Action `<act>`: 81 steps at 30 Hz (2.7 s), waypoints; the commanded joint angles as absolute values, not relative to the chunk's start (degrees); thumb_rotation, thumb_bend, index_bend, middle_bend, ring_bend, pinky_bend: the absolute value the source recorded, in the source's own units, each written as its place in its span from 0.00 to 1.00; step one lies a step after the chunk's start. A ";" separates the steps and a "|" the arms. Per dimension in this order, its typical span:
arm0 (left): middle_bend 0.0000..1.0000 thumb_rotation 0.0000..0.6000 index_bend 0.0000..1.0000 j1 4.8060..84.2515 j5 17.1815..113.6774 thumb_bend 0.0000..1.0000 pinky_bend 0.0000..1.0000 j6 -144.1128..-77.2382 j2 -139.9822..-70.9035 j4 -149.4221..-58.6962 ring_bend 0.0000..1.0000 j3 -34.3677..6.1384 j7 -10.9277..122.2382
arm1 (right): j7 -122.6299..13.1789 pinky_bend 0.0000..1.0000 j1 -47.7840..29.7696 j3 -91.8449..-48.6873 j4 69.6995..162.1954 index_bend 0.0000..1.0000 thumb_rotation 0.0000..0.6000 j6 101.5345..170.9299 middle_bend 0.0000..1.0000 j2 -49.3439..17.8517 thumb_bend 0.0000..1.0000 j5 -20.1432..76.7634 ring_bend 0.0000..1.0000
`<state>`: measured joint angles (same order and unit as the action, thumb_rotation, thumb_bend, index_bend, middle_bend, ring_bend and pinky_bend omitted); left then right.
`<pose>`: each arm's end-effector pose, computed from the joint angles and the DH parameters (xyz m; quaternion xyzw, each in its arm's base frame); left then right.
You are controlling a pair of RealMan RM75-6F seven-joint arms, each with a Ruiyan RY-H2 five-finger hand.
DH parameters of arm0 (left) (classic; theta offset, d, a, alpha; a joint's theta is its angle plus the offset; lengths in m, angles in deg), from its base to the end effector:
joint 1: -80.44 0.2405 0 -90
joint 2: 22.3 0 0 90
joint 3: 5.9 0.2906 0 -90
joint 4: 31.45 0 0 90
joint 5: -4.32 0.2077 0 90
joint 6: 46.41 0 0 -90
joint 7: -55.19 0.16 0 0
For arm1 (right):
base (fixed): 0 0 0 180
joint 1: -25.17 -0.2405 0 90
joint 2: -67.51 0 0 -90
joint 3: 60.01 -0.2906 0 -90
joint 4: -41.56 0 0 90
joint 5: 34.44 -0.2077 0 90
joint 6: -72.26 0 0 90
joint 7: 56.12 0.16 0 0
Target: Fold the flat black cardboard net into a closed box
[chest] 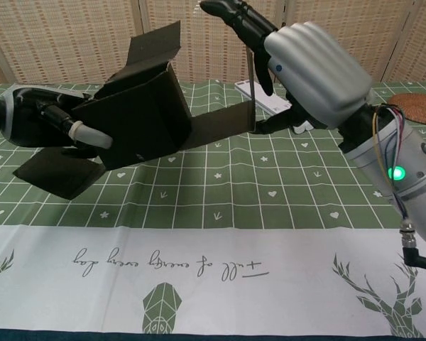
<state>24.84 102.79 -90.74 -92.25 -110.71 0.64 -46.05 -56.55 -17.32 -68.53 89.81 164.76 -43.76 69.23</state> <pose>-0.1808 0.3941 0.0451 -0.4945 -0.7899 -0.3623 0.0195 -0.1108 -0.3449 -0.0429 0.6675 -0.0872 0.6440 0.3634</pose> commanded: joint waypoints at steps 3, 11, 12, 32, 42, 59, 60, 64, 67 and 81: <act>0.18 1.00 0.20 24.09 102.52 0.10 0.84 -90.47 -93.89 -109.49 0.51 1.51 -43.13 | -59.08 0.96 -19.27 -68.15 91.00 0.00 1.00 163.43 0.02 -42.68 0.27 70.34 0.69; 0.18 1.00 0.21 23.71 99.23 0.10 0.84 -88.61 -96.27 -107.57 0.51 0.79 -35.99 | -63.41 0.96 -20.31 -67.50 96.35 0.00 1.00 158.51 0.03 -39.43 0.27 69.23 0.69; 0.18 1.00 0.21 23.75 98.83 0.10 0.84 -88.45 -96.57 -107.48 0.51 0.65 -35.07 | -63.89 0.96 -20.49 -67.36 96.83 0.00 1.00 158.01 0.03 -39.01 0.27 69.30 0.69; 0.18 1.00 0.21 25.35 93.61 0.10 0.84 -86.51 -99.72 -107.38 0.50 -1.26 -24.74 | -70.26 0.96 -20.26 -67.10 107.87 0.00 1.00 152.33 0.00 -33.88 0.08 66.73 0.59; 0.18 1.00 0.21 25.85 93.52 0.10 0.84 -86.15 -100.47 -106.89 0.50 -1.51 -24.31 | -73.86 0.96 -19.39 -65.66 109.52 0.00 1.00 153.43 0.00 -32.70 0.03 69.03 0.56; 0.18 1.00 0.21 26.49 93.26 0.10 0.84 -85.72 -100.87 -107.28 0.50 -2.05 -22.71 | -74.92 0.96 -18.24 -63.95 109.47 0.00 1.00 152.01 0.00 -32.26 0.00 69.85 0.56; 0.18 1.00 0.21 26.53 93.24 0.10 0.84 -85.74 -100.87 -107.31 0.50 -2.08 -22.54 | -74.58 0.96 -18.37 -63.75 109.04 0.00 1.00 152.05 0.00 -32.38 0.01 70.22 0.56; 0.18 1.00 0.21 26.73 93.17 0.10 0.84 -85.78 -100.94 -107.45 0.50 -2.14 -21.79 | -73.21 0.95 -18.92 -63.17 107.26 0.00 1.00 151.96 0.02 -32.69 0.07 71.32 0.56; 0.18 1.00 0.21 26.81 93.13 0.10 0.84 -85.53 -101.29 -107.44 0.50 -2.11 -21.37 | -72.81 0.95 -19.51 -62.83 106.51 0.00 1.00 150.75 0.05 -32.73 0.08 71.56 0.57; 0.18 1.00 0.21 26.62 93.57 0.10 0.84 -84.87 -102.27 -106.58 0.50 -2.15 -21.48 | -72.00 0.95 -21.00 -62.91 104.40 0.00 1.00 148.18 0.06 -34.19 0.08 71.30 0.60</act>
<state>26.63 93.55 -84.88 -102.24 -106.59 -2.15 -21.51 -71.97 -20.85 -62.78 104.57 148.29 -34.03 71.32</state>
